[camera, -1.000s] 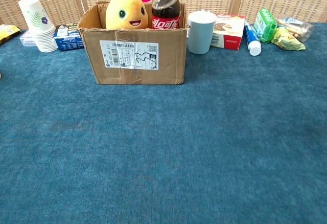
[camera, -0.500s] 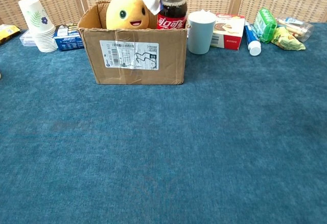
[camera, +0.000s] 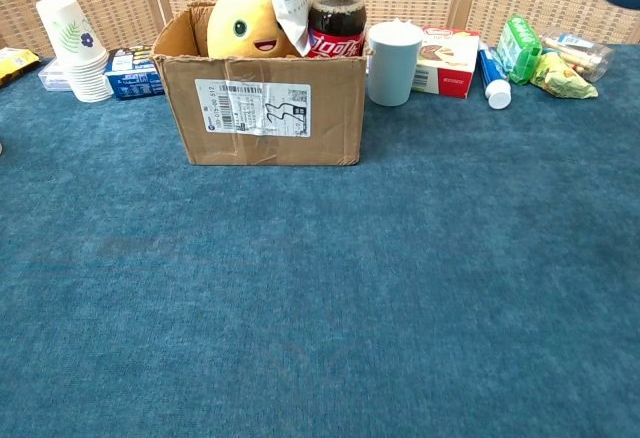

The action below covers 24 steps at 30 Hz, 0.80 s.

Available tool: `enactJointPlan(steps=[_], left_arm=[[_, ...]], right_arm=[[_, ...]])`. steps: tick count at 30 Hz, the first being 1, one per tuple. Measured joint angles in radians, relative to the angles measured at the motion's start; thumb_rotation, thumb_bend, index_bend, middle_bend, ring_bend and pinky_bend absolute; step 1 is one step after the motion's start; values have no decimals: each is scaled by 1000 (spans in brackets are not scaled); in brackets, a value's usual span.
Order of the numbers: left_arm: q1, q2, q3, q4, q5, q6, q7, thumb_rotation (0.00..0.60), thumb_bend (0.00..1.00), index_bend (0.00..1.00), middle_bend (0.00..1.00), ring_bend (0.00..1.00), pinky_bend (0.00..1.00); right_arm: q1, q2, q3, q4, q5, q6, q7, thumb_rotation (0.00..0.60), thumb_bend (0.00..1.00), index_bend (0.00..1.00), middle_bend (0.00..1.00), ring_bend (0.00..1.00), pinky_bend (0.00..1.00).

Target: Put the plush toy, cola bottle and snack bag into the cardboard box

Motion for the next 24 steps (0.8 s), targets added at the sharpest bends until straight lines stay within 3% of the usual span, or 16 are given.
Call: enactJointPlan(steps=[3,5,8,14,24], left_arm=[[1,1,1,0,1,1,-1,600,420,0,0,0,113],[1,1,1,0,2,3,-2,600,420,0,0,0,113],[1,1,1,0,4,4,-3,600,420,0,0,0,113],[2,2,2,-2,7,6,-2,600,420,0,0,0,114],[2,1,4,-4,12,7,1,600,420,0,0,0,114]], right_arm=[[-20,16,-13,-9,-62,-34,44,600,554,155,152,83,259],[-32,25,-23,-13,-108,-49,70,597,472,70,61,28,236],[-52,40,-42,-17,-187,-68,108,578,361,3,2,0,204],[-74,89,-72,-23,-266,-101,142,550,305,0,0,0,191],[-83,161,-40,-57,-278,-79,132,541,201,0,0,0,186]])
